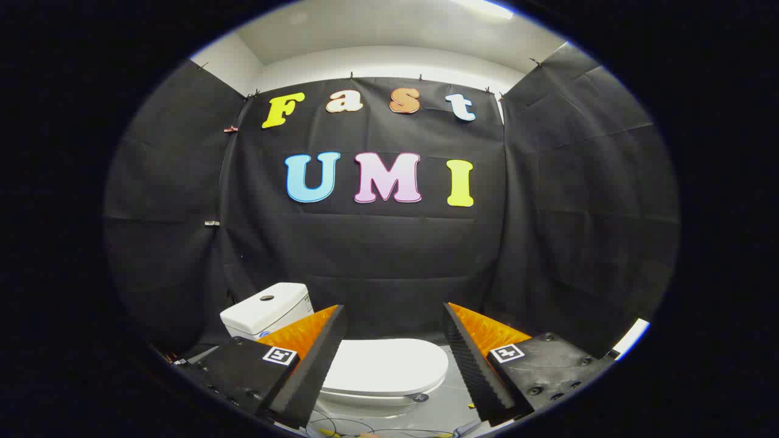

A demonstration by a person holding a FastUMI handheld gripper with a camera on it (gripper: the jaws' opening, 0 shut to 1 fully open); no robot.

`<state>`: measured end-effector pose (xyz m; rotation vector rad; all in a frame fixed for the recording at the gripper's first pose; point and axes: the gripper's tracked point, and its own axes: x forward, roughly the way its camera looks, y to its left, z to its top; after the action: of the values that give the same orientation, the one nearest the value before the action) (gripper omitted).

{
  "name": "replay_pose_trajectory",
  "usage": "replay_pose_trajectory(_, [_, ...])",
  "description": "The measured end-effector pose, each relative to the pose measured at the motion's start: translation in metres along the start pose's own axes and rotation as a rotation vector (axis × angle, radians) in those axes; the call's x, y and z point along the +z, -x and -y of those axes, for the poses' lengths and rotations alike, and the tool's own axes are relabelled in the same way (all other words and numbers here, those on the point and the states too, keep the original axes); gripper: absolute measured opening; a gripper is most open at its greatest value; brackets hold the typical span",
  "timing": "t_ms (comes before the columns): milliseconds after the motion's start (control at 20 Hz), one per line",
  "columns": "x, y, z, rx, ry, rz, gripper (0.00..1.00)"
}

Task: Open the toilet lid.

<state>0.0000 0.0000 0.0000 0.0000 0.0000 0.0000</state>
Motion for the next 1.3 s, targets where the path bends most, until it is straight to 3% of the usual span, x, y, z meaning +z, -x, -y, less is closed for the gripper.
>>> replay_pose_trajectory(600, [0.007,-0.003,0.009,-0.022,-0.001,0.009,0.99])
replay_pose_trajectory(950, [0.002,-0.012,-0.009,0.023,0.010,-0.007,0.99])
replay_pose_trajectory(1300, [-0.005,-0.013,-0.005,0.013,-0.003,-0.007,1.00])
